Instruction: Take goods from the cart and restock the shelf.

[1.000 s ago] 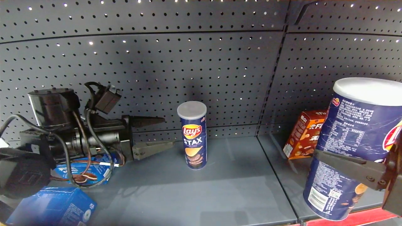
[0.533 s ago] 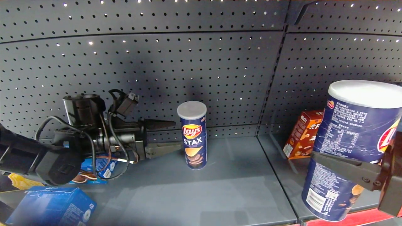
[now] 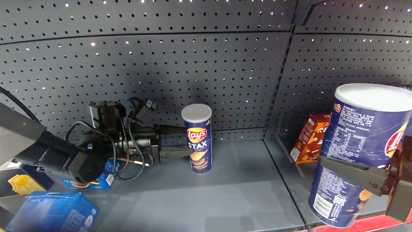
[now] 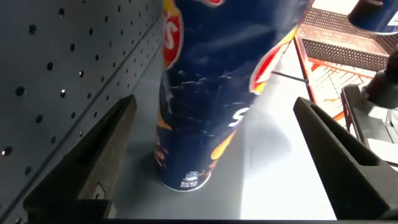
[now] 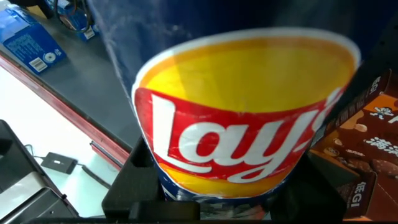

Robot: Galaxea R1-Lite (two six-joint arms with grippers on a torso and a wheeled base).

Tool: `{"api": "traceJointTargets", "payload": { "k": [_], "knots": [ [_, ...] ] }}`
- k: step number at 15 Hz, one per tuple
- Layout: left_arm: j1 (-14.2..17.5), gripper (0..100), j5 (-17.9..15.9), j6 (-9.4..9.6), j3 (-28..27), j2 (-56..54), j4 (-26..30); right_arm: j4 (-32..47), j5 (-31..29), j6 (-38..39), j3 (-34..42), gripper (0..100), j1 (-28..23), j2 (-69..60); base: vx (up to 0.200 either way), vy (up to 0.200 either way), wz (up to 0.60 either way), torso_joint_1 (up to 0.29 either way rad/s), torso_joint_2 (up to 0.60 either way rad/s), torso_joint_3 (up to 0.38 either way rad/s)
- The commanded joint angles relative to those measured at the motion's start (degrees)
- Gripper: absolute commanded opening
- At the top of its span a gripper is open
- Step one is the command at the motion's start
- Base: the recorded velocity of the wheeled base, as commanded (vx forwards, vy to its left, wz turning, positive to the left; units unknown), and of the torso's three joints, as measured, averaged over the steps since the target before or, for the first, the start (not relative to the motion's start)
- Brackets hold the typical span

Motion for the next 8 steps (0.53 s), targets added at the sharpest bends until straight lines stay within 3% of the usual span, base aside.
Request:
{"api": "traceJointTargets", "payload": {
  "k": [1, 8],
  "knots": [
    [-0.1, 100, -0.2, 0.02, -2.3, 3.0, -0.1, 0.0, 0.6, 0.0, -0.2, 0, 0.1, 0.2, 0.0, 0.0, 0.0, 0.0, 0.0, 0.0],
    [-2.2, 100, -0.2, -0.16, -7.5, 7.6, -0.1, 0.1, 1.3, 0.0, -0.1, 0, -0.1, 0.2, 0.0, 0.0, 0.0, 0.0, 0.0, 0.0]
  ]
}}
